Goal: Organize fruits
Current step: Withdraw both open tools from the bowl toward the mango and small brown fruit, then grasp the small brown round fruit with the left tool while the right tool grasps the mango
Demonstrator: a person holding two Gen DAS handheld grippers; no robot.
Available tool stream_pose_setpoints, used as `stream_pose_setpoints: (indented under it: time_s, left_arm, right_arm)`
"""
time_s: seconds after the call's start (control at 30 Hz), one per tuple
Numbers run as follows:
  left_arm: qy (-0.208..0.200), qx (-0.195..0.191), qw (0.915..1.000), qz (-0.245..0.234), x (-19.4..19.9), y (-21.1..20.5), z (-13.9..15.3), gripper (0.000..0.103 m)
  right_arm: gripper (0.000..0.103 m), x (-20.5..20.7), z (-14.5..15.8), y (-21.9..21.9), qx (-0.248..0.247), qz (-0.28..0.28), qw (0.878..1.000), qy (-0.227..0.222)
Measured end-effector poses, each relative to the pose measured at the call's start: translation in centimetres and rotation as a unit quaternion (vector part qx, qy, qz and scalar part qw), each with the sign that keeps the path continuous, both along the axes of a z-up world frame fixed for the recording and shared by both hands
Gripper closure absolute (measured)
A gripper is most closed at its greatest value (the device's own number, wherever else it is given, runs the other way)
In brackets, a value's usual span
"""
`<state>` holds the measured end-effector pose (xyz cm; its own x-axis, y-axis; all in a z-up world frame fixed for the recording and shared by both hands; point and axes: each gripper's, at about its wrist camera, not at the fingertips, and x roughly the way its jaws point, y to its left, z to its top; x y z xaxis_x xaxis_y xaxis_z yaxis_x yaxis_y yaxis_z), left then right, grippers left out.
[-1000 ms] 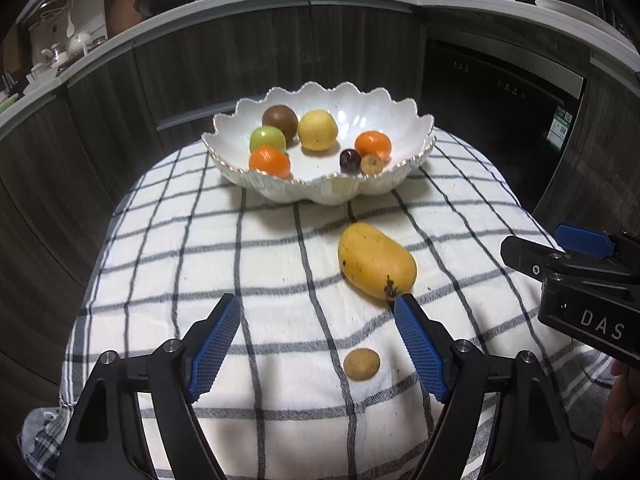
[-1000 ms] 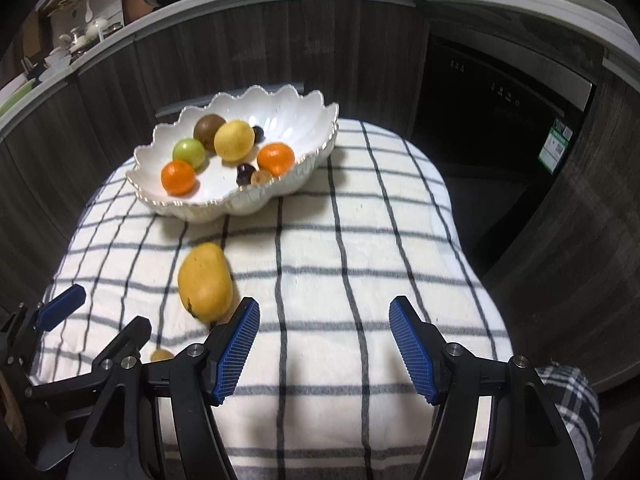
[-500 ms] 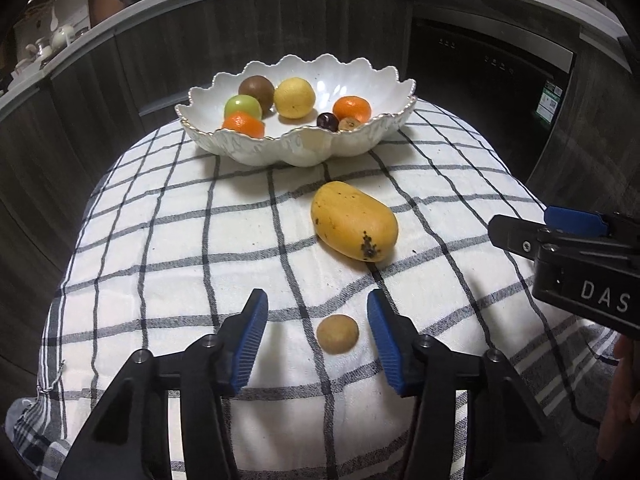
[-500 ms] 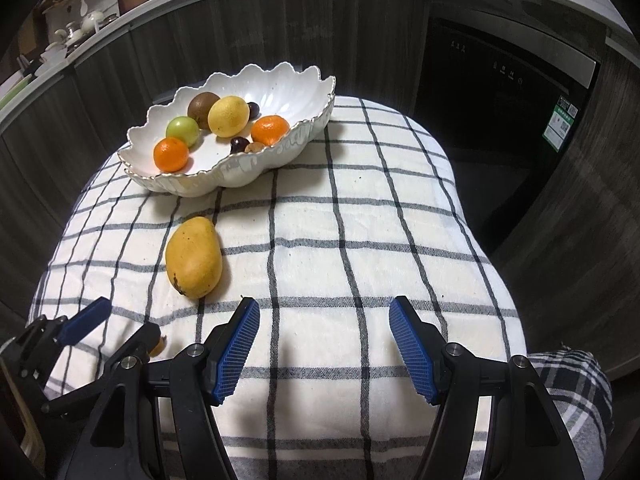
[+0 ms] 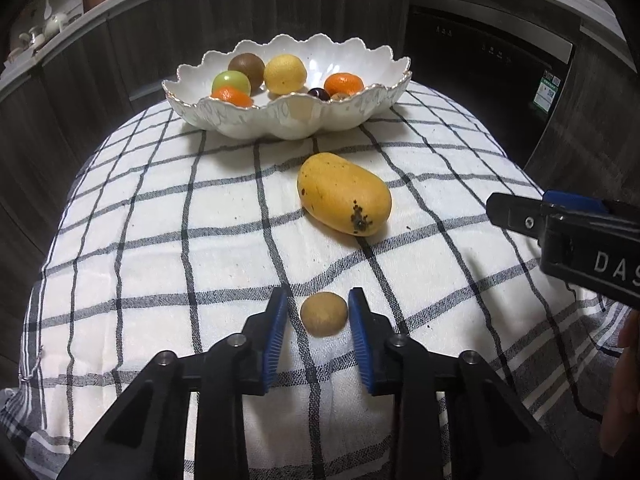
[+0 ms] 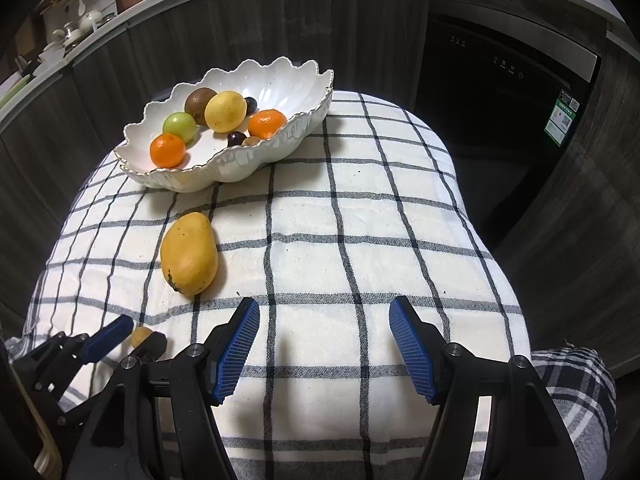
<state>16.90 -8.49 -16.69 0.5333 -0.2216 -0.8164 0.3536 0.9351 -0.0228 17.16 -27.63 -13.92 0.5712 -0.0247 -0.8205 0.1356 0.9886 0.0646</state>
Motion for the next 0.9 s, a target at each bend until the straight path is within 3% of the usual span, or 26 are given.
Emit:
stream_pose_setpoints:
  time_s: [0.07,0.5,0.9]
  left_arm:
    - [0.004,0.0,1.0,-0.002,-0.1,-0.1,-0.2,0.079]
    - [-0.011,-0.008,0.9999,-0.003,-0.2,0.2,0.9,0.079]
    - [-0.028,-0.008,0.9986,0.044,1.5,4.0,2.1,0.079]
  right_arm:
    - [0.035,0.0,0.0,0.0,0.0,0.0,1.0,-0.001]
    - [0.035,-0.1,0.7,-0.1,0.004,-0.001,1.0,-0.008]
    - [0.035,2.0,1.3,3.5,0.001,0.038,0.999,-0.013]
